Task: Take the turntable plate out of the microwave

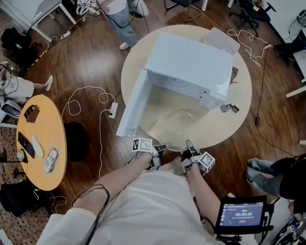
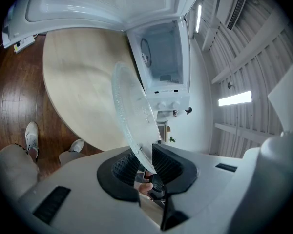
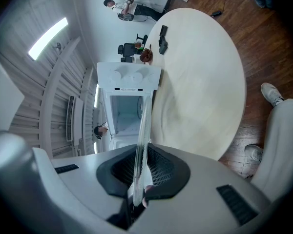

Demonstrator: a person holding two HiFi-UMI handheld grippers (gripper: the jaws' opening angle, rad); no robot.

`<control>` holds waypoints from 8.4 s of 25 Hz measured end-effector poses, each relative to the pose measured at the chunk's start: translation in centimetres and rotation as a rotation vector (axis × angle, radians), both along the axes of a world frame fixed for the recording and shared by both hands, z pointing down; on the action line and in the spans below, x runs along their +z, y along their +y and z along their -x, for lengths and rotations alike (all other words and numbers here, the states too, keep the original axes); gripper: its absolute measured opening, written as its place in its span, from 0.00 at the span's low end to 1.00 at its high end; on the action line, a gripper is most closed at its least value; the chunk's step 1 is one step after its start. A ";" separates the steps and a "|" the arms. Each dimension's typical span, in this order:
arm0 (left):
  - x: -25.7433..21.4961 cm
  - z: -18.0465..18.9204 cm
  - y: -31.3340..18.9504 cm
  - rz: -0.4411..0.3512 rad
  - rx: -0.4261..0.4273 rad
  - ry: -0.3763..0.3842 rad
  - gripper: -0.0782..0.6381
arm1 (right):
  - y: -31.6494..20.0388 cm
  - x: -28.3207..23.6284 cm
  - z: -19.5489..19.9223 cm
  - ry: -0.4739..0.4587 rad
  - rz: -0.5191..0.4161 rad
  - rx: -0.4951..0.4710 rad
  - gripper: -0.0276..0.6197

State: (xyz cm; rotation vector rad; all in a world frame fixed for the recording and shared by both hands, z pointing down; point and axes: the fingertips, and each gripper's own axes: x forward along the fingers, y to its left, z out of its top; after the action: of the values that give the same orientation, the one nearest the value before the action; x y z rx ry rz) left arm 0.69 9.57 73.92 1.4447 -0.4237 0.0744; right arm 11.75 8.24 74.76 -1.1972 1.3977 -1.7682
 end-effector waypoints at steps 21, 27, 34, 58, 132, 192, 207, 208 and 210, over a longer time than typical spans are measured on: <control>0.7 0.1 0.2 0.016 0.018 0.001 0.19 | 0.2 0.9 0.2 0.001 0.030 -0.005 0.09; 1.0 0.4 0.1 0.024 0.019 -0.003 0.19 | 0.2 1.5 0.4 0.007 0.046 -0.012 0.09; 1.4 0.5 0.0 0.033 0.018 -0.009 0.20 | -0.1 1.9 0.6 -0.004 0.038 -0.024 0.09; 2.5 0.9 0.5 0.054 0.024 -0.028 0.20 | 0.1 3.4 0.9 0.009 0.074 -0.063 0.09; 6.7 -0.5 -0.2 0.128 -0.055 -0.107 0.18 | 2.0 8.7 -1.3 0.145 0.408 -0.294 0.24; 10.0 1.7 -0.5 0.088 0.027 -0.420 0.30 | 2.8 7.8 -0.7 0.102 0.404 -0.159 0.09; 10.0 2.7 -0.3 0.063 0.079 -0.455 0.37 | 2.6 7.3 -0.7 0.137 0.404 -0.184 0.09; 10.1 2.7 -0.3 0.067 0.076 -0.452 0.37 | 2.5 7.3 -0.8 0.140 0.404 -0.184 0.09; 10.1 2.8 -0.2 0.075 0.074 -0.445 0.37 | 2.5 7.4 -0.9 0.144 0.402 -0.183 0.09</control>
State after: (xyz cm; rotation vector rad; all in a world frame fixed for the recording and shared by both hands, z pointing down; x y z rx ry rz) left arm -2.16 9.36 84.07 1.3662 -0.7220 0.4727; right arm 12.70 10.71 82.18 -1.4653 1.3014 -2.2047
